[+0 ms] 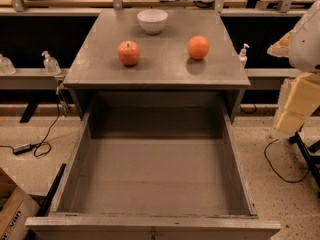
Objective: Place apple into top drawer
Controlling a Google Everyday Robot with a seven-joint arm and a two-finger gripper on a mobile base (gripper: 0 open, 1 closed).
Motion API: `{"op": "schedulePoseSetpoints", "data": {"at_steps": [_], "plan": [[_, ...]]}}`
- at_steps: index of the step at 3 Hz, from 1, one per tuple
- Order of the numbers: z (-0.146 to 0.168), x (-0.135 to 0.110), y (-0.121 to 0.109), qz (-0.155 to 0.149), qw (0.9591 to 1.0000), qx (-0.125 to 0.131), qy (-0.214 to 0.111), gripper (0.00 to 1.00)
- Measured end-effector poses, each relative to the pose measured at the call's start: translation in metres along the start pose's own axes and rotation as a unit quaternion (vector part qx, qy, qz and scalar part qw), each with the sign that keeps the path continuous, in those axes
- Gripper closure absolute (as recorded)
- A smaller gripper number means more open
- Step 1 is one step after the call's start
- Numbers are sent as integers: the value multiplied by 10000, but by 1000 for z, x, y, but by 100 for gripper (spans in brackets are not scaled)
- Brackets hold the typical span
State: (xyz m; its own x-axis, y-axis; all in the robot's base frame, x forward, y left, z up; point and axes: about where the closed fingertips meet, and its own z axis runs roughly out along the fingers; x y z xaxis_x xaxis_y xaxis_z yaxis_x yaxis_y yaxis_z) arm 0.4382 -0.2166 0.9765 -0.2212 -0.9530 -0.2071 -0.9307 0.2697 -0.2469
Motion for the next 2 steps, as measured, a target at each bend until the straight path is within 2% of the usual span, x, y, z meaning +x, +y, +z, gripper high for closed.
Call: {"op": "schedulePoseSetpoints", "data": {"at_steps": [1,2], "plan": [[0,-6,-5,-65,9999,106,-52,0],[15,-27,-38,-119,9986,327,-387,0]]}}
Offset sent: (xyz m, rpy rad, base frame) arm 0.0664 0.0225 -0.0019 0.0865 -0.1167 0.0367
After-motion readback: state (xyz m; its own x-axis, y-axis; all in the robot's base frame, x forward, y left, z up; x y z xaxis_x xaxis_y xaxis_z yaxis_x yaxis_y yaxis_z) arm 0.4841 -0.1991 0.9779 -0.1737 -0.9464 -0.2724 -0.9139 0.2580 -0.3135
